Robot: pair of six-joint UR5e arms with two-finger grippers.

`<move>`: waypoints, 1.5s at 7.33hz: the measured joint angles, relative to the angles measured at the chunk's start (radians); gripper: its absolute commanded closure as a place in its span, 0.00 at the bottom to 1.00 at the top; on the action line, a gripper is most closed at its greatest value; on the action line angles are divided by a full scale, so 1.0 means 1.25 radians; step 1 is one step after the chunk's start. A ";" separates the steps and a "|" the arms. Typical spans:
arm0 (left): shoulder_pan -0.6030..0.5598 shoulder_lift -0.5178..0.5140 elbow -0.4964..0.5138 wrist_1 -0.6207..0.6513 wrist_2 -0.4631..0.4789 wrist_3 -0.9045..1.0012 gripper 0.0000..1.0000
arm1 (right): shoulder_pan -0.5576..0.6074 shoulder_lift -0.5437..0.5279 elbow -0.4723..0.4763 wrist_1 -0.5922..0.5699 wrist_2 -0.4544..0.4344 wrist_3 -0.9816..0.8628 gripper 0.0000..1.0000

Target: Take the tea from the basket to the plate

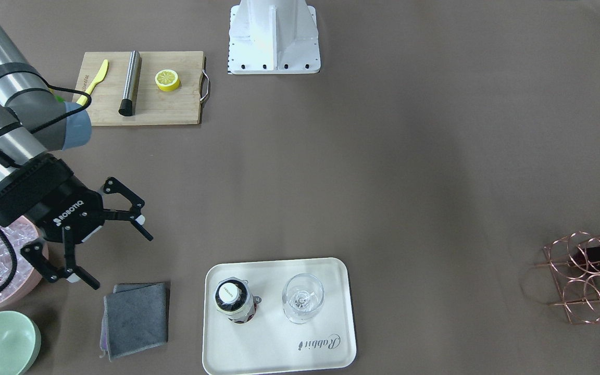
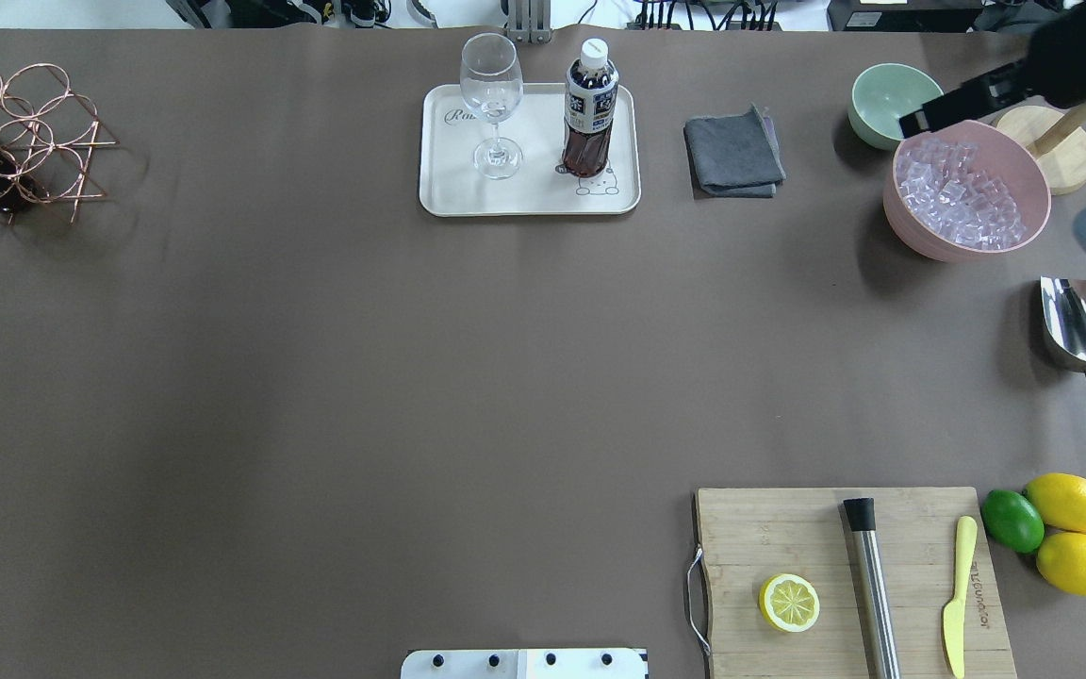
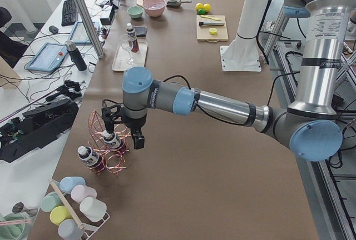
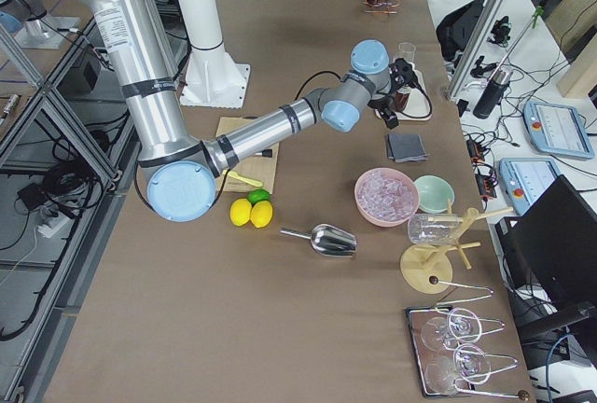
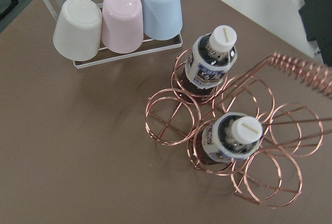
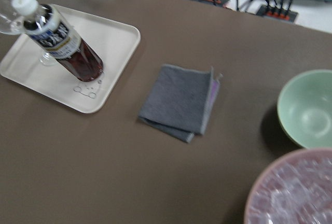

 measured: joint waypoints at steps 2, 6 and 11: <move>-0.046 0.102 -0.004 -0.010 -0.077 0.237 0.02 | 0.082 -0.096 0.048 -0.233 0.056 -0.110 0.00; -0.036 0.263 0.071 -0.257 -0.131 0.296 0.02 | 0.205 -0.204 -0.005 -0.437 0.041 -0.221 0.00; 0.096 0.216 0.024 -0.285 -0.103 0.057 0.04 | 0.263 -0.261 -0.069 -0.463 -0.009 -0.260 0.00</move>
